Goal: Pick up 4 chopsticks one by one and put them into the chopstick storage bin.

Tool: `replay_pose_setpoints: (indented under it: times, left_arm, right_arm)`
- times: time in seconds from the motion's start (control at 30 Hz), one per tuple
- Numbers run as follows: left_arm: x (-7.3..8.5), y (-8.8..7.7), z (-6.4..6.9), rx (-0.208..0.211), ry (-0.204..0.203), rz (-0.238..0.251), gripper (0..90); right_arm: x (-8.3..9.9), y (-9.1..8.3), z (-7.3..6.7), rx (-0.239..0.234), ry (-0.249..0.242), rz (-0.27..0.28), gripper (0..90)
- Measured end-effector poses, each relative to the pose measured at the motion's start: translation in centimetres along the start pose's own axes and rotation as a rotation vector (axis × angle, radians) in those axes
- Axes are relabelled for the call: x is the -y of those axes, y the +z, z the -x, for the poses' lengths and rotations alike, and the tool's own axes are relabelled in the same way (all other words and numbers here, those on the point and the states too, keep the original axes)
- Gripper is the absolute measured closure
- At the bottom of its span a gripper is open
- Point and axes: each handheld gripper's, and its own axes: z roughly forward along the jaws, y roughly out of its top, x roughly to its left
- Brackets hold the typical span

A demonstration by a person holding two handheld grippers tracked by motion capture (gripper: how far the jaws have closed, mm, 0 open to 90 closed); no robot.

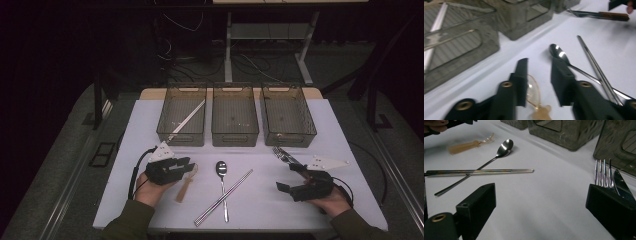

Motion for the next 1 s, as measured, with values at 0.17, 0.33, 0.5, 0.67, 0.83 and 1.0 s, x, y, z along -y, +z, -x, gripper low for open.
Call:
replay_pose_setpoints:
  times: [0.17,0.33,0.5,0.67,0.83,1.0]
  left_arm:
    - [0.0,0.4,1.1,0.047,0.016,-0.024,86.9]
    - [0.1,1.1,2.3,0.105,0.026,-0.051,89.5]
    - [0.1,1.9,3.8,0.16,0.047,-0.083,89.5]
    - [0.1,2.6,5.0,0.203,0.069,-0.107,89.6]
    - [0.2,3.3,6.0,0.244,0.09,-0.142,89.6]
    - [0.2,4.0,7.1,0.278,0.128,-0.18,89.6]
  right_arm:
    - [0.0,0.0,0.0,-0.001,0.001,0.001,9.5]
    - [0.0,0.0,0.0,0.0,0.0,0.0,9.5]
    - [0.0,0.0,0.0,-0.001,0.002,-0.001,9.4]
    - [0.0,0.1,0.0,0.0,0.003,0.0,9.5]
    - [0.0,0.1,0.0,-0.001,0.003,-0.001,9.5]
    - [0.0,0.1,0.0,0.0,0.001,0.0,9.5]
